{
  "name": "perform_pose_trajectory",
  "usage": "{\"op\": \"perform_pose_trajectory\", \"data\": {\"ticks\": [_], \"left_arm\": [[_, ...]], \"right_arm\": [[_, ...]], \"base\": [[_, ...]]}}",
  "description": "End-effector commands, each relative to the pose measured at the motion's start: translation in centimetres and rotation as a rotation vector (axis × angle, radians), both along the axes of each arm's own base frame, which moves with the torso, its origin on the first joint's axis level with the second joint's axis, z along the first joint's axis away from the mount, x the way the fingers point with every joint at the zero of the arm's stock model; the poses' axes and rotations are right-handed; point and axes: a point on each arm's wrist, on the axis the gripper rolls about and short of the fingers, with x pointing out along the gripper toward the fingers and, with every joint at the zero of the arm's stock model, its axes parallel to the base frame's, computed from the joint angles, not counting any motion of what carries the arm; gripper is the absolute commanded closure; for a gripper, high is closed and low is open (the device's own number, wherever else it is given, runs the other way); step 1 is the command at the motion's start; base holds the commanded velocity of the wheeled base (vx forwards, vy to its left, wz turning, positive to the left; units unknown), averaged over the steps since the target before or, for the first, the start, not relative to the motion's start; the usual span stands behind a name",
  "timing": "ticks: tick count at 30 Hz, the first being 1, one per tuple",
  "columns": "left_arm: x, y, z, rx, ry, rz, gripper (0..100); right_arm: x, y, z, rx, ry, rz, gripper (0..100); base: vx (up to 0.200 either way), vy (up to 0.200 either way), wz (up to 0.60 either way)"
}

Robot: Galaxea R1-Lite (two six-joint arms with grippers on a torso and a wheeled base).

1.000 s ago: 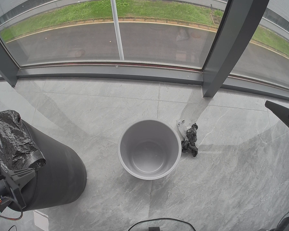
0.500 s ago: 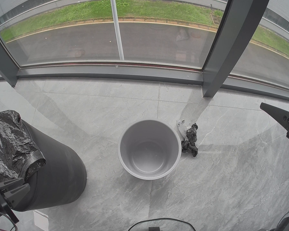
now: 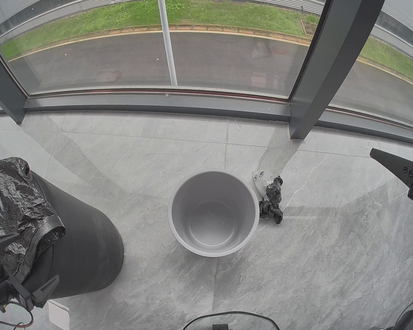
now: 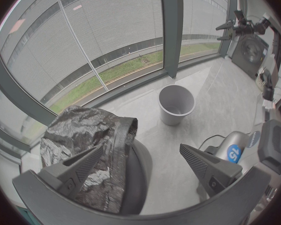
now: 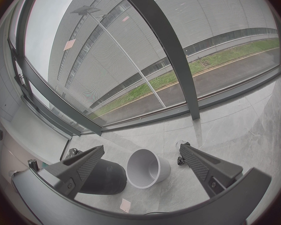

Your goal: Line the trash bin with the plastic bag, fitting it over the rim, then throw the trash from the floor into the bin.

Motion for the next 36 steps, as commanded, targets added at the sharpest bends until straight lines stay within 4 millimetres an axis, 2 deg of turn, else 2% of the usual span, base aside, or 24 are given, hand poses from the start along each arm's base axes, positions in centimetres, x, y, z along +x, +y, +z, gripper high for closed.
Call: {"op": "perform_pose_trajectory", "data": {"ticks": [1,12,24,36], "left_arm": [[2.5,-0.4,-0.1,0.123,0.006,0.048,0],[4.1,-0.3,-0.5,0.227,0.038,0.129,0],[8.4,-0.4,-0.2,0.221,0.018,0.195,0],[9.0,-0.1,-0.3,0.224,0.03,0.223,0]], "right_arm": [[0.1,0.0,-0.1,-0.001,0.006,0.001,0],[0.1,0.0,-0.1,0.0,0.005,0.001,0],[0.1,0.0,-0.1,0.0,0.006,0.003,0],[0.1,0.0,-0.1,0.0,0.008,0.004,0]], "base": [[0.0,0.0,0.0],[0.0,0.0,0.0],[0.0,0.0,0.0],[0.0,0.0,0.0]]}}
